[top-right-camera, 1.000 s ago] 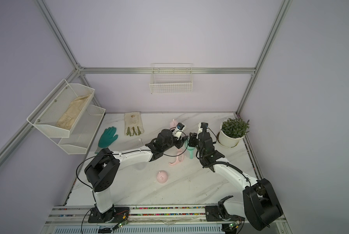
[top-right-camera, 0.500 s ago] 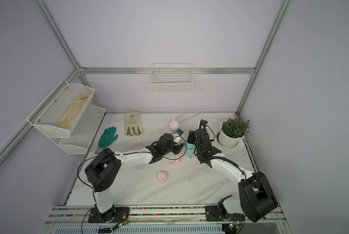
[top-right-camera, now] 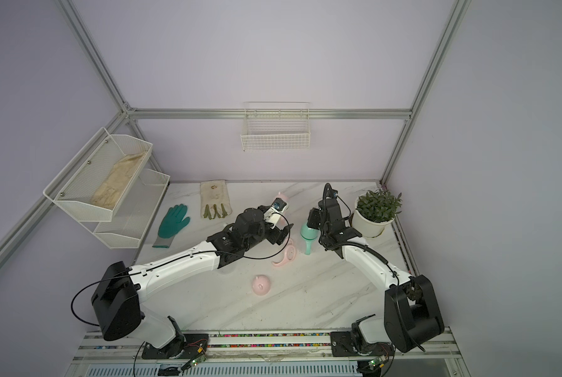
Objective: Assemble the baby bottles
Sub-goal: Close the lid on the baby bottle.
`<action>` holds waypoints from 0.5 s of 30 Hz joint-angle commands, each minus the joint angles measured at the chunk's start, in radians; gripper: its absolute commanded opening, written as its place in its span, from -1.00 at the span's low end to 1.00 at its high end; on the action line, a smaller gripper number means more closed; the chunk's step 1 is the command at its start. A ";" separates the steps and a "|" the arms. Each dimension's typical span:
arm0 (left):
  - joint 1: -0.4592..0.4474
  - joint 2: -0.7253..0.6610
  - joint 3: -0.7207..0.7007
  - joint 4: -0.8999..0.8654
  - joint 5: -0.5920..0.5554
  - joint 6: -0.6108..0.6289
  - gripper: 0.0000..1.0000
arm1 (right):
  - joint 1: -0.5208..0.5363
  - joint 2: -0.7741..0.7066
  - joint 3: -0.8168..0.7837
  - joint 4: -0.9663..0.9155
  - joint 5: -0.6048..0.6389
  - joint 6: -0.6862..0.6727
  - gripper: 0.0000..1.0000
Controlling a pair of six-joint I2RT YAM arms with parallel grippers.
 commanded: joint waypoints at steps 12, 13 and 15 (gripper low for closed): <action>0.189 -0.234 -0.150 -0.052 0.022 -0.034 0.97 | -0.012 0.063 0.265 -0.182 -0.101 -0.233 0.50; 0.203 -0.247 -0.154 -0.059 0.019 -0.035 0.98 | -0.010 0.057 0.273 -0.182 -0.129 -0.242 0.50; 0.240 -0.285 -0.165 -0.076 -0.001 -0.039 1.00 | 0.007 0.046 0.286 -0.192 -0.184 -0.260 0.50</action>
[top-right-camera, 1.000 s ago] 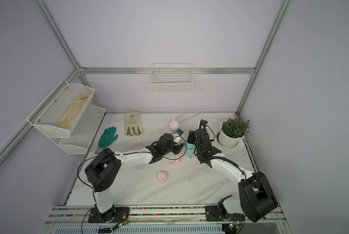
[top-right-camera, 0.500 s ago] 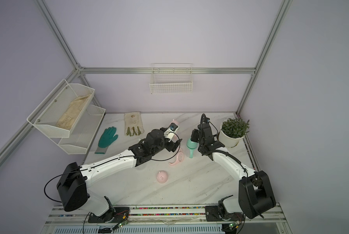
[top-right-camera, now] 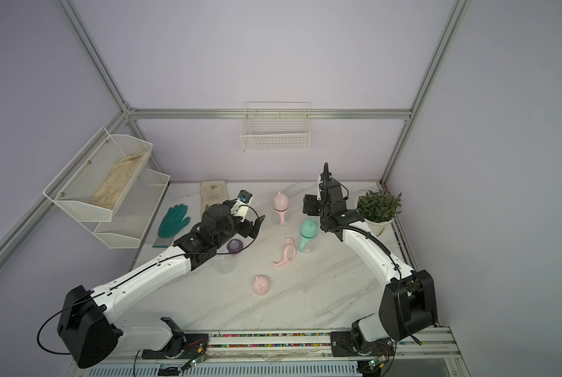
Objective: Assemble the baby bottles
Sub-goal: Close the lid on the baby bottle, then pick up the baby bottle from the center of the board.
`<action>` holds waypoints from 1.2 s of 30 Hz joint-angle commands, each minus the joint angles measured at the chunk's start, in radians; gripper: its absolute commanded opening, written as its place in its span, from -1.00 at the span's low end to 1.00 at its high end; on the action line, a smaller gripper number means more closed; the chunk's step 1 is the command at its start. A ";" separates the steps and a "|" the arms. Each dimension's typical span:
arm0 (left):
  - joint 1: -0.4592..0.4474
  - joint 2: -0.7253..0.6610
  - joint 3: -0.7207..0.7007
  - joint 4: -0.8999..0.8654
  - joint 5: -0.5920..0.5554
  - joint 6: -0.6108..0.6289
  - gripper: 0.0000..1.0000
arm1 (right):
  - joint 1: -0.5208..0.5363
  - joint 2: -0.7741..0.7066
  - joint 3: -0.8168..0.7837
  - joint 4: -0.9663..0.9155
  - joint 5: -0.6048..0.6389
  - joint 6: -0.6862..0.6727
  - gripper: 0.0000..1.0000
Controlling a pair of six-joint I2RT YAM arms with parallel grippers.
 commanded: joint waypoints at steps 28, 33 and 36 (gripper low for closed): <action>0.681 0.025 -0.115 0.072 0.329 -0.125 0.99 | 0.599 0.483 0.243 0.266 -0.303 -0.270 0.94; 0.684 0.062 -0.121 0.083 0.379 -0.126 0.99 | 0.610 0.504 0.255 0.260 -0.315 -0.273 0.94; 0.684 0.078 -0.130 0.091 0.385 -0.138 1.00 | 0.618 0.518 0.264 0.257 -0.330 -0.273 0.94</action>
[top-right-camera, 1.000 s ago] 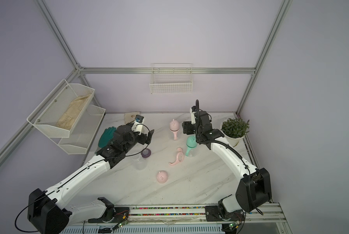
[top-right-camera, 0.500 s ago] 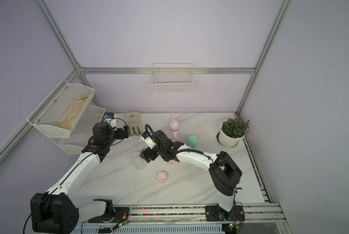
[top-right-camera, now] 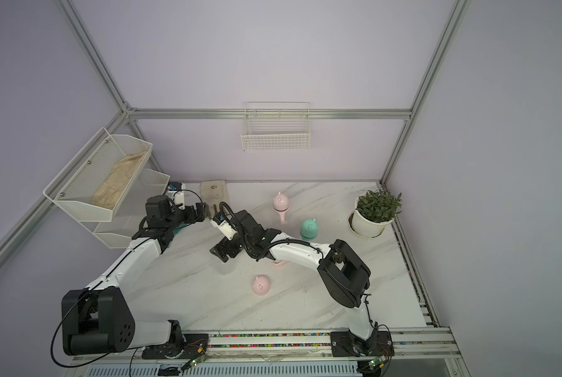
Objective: Assemble the baby bottles
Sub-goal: Pick up the baby bottle from the center of the board.
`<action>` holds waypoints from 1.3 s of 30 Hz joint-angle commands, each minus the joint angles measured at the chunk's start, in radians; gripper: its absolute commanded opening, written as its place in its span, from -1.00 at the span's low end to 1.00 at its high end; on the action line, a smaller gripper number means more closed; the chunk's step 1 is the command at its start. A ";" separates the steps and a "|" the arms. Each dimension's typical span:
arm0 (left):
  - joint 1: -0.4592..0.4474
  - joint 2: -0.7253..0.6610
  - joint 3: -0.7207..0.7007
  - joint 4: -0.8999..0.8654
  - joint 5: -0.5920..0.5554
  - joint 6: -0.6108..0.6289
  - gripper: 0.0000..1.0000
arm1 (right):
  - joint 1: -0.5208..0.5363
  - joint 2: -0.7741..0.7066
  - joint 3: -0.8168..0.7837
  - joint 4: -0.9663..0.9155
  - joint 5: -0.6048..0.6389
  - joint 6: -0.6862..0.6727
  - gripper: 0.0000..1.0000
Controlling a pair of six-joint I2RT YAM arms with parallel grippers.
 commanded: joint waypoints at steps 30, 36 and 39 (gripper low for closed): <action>0.002 0.001 -0.074 0.063 0.039 -0.011 1.00 | 0.042 0.136 0.099 -0.077 0.056 0.043 0.18; 0.002 -0.016 -0.110 0.146 0.237 0.017 1.00 | -0.007 0.004 0.081 -0.101 0.059 0.156 -0.05; 0.004 -0.044 -0.147 0.237 0.455 0.030 1.00 | -0.076 -0.095 0.068 -0.147 0.049 0.200 -0.12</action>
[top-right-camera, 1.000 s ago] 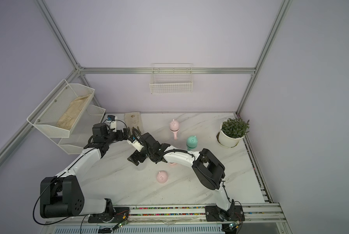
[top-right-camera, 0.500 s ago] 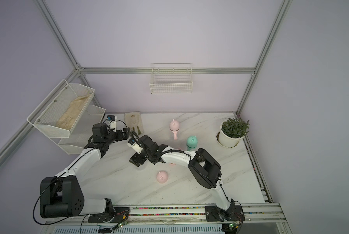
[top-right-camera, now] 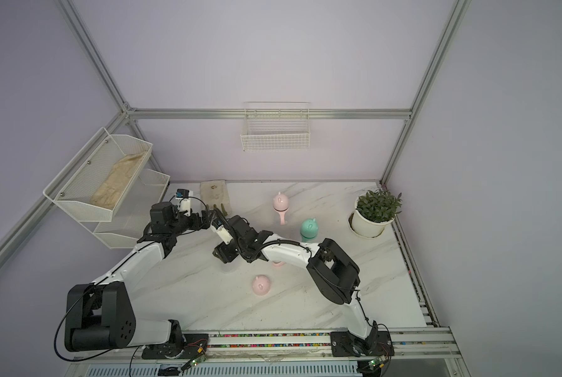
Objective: Assemble the baby bottles
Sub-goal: Pick up the baby bottle from the center of the board.
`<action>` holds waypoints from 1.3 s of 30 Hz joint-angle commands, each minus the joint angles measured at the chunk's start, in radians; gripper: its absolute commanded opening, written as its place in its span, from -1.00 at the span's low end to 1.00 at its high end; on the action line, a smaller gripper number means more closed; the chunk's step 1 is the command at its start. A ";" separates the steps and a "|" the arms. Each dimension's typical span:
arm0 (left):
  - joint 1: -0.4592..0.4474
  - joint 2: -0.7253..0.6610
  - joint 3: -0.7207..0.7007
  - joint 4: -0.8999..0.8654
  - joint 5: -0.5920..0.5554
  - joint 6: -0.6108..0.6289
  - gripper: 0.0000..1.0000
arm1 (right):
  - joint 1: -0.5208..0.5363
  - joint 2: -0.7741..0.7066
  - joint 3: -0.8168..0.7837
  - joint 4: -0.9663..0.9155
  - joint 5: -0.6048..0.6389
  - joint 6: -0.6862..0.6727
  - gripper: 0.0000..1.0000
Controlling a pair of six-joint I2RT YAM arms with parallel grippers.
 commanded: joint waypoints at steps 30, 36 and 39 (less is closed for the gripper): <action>-0.262 -0.051 0.036 0.287 0.729 0.081 0.99 | -0.276 -0.401 -0.036 0.115 -0.381 0.304 -0.23; -0.283 -0.045 0.067 0.264 0.692 0.068 0.94 | -0.260 -0.377 -0.036 0.122 -0.411 0.306 -0.22; -0.286 -0.047 0.074 0.264 0.683 0.060 0.93 | -0.249 -0.367 -0.035 0.120 -0.417 0.301 -0.22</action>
